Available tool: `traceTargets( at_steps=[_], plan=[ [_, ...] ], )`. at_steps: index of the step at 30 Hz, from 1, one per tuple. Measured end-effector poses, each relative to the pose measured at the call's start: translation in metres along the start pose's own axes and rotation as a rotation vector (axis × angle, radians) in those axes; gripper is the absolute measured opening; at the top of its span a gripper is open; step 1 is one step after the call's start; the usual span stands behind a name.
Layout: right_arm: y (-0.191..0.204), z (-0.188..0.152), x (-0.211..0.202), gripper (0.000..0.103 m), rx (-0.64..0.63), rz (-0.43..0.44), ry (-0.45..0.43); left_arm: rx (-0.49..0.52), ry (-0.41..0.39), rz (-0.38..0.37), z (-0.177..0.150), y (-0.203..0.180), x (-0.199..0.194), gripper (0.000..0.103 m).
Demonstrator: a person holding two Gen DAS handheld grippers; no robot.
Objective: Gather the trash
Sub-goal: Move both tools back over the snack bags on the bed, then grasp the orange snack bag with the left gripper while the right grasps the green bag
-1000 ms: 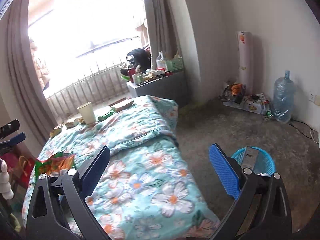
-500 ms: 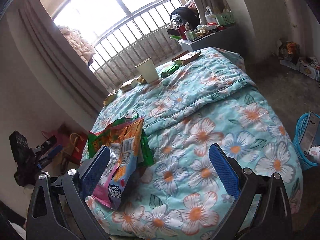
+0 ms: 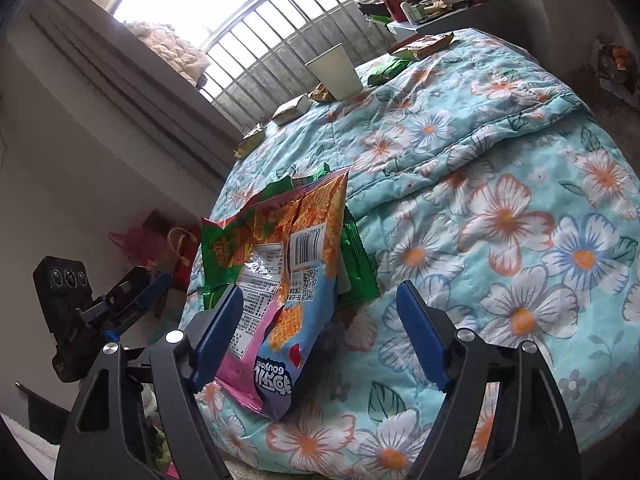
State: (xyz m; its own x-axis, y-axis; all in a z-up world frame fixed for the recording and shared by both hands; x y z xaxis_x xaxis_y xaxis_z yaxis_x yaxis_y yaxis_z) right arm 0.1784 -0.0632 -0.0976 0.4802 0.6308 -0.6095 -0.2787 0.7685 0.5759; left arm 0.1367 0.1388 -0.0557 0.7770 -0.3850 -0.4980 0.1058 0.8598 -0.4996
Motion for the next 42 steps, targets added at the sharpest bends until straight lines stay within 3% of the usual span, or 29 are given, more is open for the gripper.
traceTargets(
  at_steps=[5, 10, 15, 22, 25, 29, 32, 35, 39, 42],
  plan=[
    [-0.003, -0.012, 0.018, 0.051, 0.007, -0.009, 0.056, -0.058, 0.124, 0.002, -0.025, 0.006, 0.036, 0.06],
    [-0.017, -0.026, 0.034, 0.028, 0.056, -0.014, 0.123, -0.135, 0.185, -0.017, -0.038, 0.015, 0.05, 0.054],
    [-0.03, -0.033, 0.042, 0.019, 0.127, 0.019, 0.157, -0.214, 0.204, -0.078, -0.039, 0.019, 0.053, 0.051],
    [-0.028, -0.033, 0.044, 0.018, 0.118, 0.059, 0.165, -0.281, 0.221, -0.173, -0.038, 0.009, 0.056, 0.046],
    [-0.023, -0.033, 0.043, 0.018, 0.111, 0.082, 0.169, -0.272, 0.224, -0.182, -0.039, 0.003, 0.058, 0.035],
    [-0.011, -0.031, 0.041, 0.018, 0.075, 0.096, 0.163, -0.247, 0.212, -0.16, -0.037, -0.001, 0.055, 0.009],
    [-0.008, -0.028, 0.038, 0.019, 0.075, 0.105, 0.16, -0.226, 0.167, -0.162, -0.028, -0.003, 0.045, 0.001],
    [-0.012, -0.024, 0.035, 0.028, 0.095, 0.098, 0.154, -0.212, 0.093, -0.2, -0.012, -0.006, 0.026, 0.001],
    [-0.017, -0.026, 0.036, 0.03, 0.126, 0.095, 0.167, -0.191, -0.027, -0.225, 0.012, -0.003, -0.003, 0.001],
    [-0.023, -0.031, 0.042, 0.047, 0.167, 0.078, 0.186, -0.179, -0.107, -0.19, 0.029, 0.008, -0.023, 0.001]
  ],
)
Point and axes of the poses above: each gripper's, at about its wrist camera, not at the fingertips, and x roughly the way its jaws point, y to its left, z to its top, the point moved 10 cm from there along x, roughly the way its jaws point, and after that the axes turned 5 degrees about -y, right-handed, at the moved point
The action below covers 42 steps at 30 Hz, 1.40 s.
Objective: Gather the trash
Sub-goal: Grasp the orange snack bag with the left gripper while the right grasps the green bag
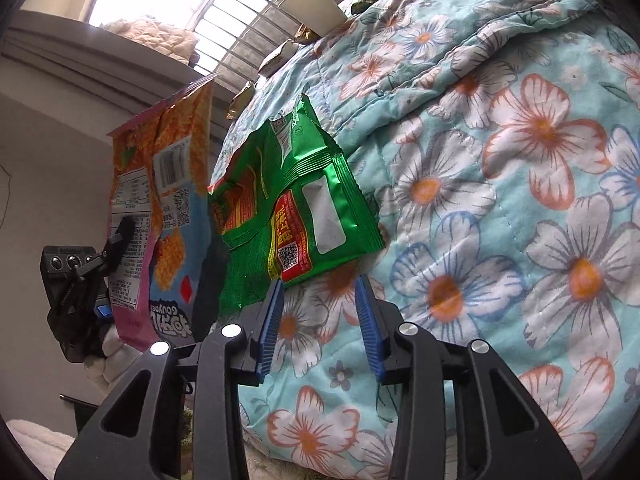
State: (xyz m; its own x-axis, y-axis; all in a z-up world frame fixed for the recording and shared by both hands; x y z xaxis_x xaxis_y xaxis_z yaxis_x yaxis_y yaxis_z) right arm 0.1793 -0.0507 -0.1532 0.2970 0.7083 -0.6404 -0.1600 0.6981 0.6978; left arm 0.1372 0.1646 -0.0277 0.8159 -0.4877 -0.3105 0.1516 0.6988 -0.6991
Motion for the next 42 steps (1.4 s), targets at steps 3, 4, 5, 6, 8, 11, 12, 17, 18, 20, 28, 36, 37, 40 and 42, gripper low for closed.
traceTargets(
  at_steps=[3, 4, 5, 6, 8, 11, 12, 17, 18, 20, 28, 36, 37, 40, 42],
  plan=[
    [0.005, 0.006, 0.006, 0.057, 0.035, 0.043, -0.002, 0.014, -0.052, 0.063, 0.015, 0.013, -0.015, 0.001],
    [0.007, 0.008, 0.008, 0.059, 0.032, 0.041, -0.003, 0.011, -0.061, 0.076, 0.019, 0.016, -0.018, 0.001],
    [0.008, 0.012, 0.012, 0.059, 0.031, 0.034, -0.011, 0.004, -0.069, 0.084, 0.021, 0.021, -0.022, 0.001],
    [0.01, 0.017, 0.016, 0.059, 0.036, 0.034, -0.021, -0.001, -0.077, 0.091, 0.023, 0.025, -0.027, 0.001],
    [0.009, 0.026, 0.021, 0.059, 0.066, 0.04, -0.057, -0.012, -0.089, 0.106, 0.024, 0.032, -0.035, 0.001],
    [0.004, 0.038, 0.029, 0.035, 0.099, 0.018, -0.088, -0.027, -0.089, 0.12, 0.024, 0.038, -0.04, 0.001],
    [0.0, 0.04, 0.03, 0.029, 0.118, 0.019, -0.091, -0.027, -0.084, 0.125, 0.022, 0.038, -0.04, 0.001],
    [-0.012, 0.051, 0.012, 0.011, 0.14, 0.051, -0.138, -0.014, -0.058, 0.116, 0.015, 0.032, -0.032, 0.001],
    [-0.016, 0.054, 0.002, 0.01, 0.139, 0.057, -0.16, -0.012, -0.05, 0.111, 0.013, 0.03, -0.029, 0.001],
    [-0.022, 0.063, -0.025, 0.01, 0.124, 0.075, -0.201, -0.008, -0.032, 0.098, 0.009, 0.023, -0.021, 0.001],
    [-0.066, 0.069, -0.121, 0.013, 0.151, 0.083, -0.324, 0.025, 0.125, 0.068, -0.036, 0.001, 0.037, 0.001],
    [-0.075, 0.057, -0.119, 0.032, 0.217, 0.136, -0.366, 0.074, 0.255, 0.113, -0.078, -0.005, 0.087, 0.001],
    [-0.07, 0.059, -0.11, 0.032, 0.215, 0.134, -0.362, 0.077, 0.261, 0.123, -0.079, -0.004, 0.088, 0.001],
    [-0.061, 0.05, -0.087, 0.032, 0.187, 0.088, -0.325, 0.073, 0.273, 0.14, -0.08, 0.0, 0.09, 0.001],
    [-0.057, 0.043, -0.071, 0.032, 0.165, 0.054, -0.297, 0.067, 0.278, 0.146, -0.082, 0.002, 0.09, 0.001]
  ],
)
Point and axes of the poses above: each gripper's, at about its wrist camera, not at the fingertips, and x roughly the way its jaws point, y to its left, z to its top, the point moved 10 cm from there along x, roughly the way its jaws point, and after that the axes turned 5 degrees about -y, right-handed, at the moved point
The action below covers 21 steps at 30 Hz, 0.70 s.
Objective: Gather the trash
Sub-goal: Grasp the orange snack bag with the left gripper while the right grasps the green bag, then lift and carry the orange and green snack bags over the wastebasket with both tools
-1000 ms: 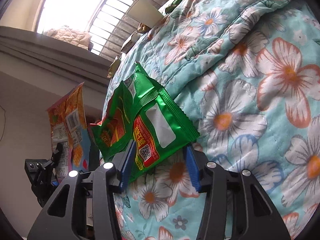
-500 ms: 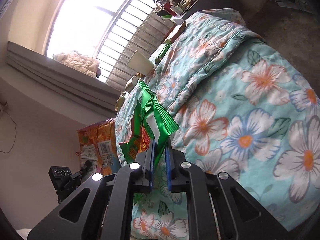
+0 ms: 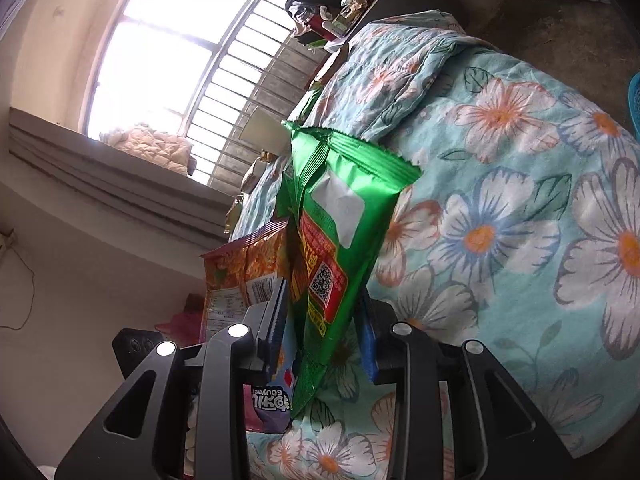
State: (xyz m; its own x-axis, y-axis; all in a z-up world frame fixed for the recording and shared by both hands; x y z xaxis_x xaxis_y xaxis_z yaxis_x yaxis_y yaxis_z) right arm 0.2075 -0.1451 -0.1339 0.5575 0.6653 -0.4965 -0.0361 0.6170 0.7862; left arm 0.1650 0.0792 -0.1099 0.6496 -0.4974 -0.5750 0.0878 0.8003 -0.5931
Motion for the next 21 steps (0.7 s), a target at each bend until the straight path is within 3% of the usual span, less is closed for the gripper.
traceTargets(
  at_steps=[3, 5, 10, 21],
  plan=[
    [0.006, -0.014, 0.013, 0.032, -0.048, -0.037, 0.027, -0.004, -0.003, -0.004, -0.001, -0.001, -0.004, 0.001],
    [0.008, -0.02, 0.017, 0.02, -0.068, -0.05, 0.036, -0.002, -0.008, -0.011, 0.0, -0.004, -0.007, 0.001],
    [0.01, -0.013, 0.014, 0.013, -0.082, -0.05, 0.016, 0.019, -0.029, -0.04, 0.004, -0.015, -0.015, 0.001],
    [-0.012, 0.001, -0.01, 0.01, -0.064, -0.084, -0.033, 0.053, -0.101, -0.105, 0.02, -0.041, -0.039, 0.0]
  ],
)
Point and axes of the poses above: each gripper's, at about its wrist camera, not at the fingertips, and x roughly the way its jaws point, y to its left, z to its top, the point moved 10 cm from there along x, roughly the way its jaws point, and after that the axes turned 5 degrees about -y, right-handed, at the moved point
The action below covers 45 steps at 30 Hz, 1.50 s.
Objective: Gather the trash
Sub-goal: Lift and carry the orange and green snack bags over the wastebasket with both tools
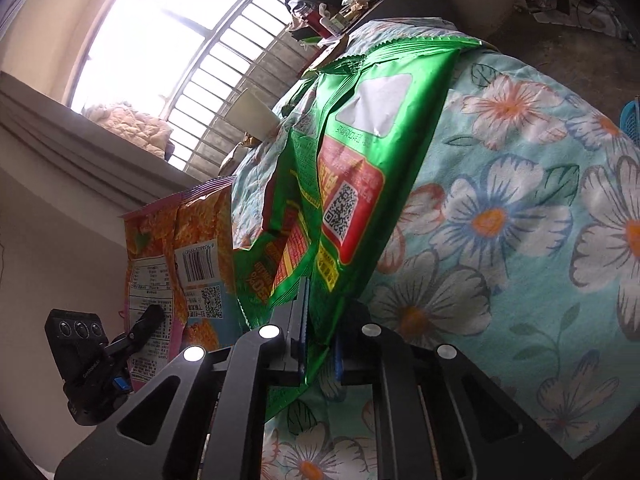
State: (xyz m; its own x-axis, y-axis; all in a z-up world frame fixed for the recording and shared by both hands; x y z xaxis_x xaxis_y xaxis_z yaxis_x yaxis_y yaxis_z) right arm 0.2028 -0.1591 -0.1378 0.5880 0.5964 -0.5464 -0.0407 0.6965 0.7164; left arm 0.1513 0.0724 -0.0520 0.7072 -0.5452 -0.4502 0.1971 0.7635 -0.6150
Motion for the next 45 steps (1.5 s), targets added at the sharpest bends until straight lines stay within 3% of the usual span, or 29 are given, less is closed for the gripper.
traceTargets(
  at_steps=[15, 45],
  plan=[
    [-0.015, 0.021, -0.025, 0.009, 0.042, -0.03, -0.082, 0.015, -0.023, 0.0, 0.007, -0.004, -0.007, 0.0],
    [-0.024, 0.035, -0.042, 0.008, 0.078, -0.004, -0.15, 0.092, -0.076, 0.054, 0.012, -0.02, -0.02, 0.0]
  ],
)
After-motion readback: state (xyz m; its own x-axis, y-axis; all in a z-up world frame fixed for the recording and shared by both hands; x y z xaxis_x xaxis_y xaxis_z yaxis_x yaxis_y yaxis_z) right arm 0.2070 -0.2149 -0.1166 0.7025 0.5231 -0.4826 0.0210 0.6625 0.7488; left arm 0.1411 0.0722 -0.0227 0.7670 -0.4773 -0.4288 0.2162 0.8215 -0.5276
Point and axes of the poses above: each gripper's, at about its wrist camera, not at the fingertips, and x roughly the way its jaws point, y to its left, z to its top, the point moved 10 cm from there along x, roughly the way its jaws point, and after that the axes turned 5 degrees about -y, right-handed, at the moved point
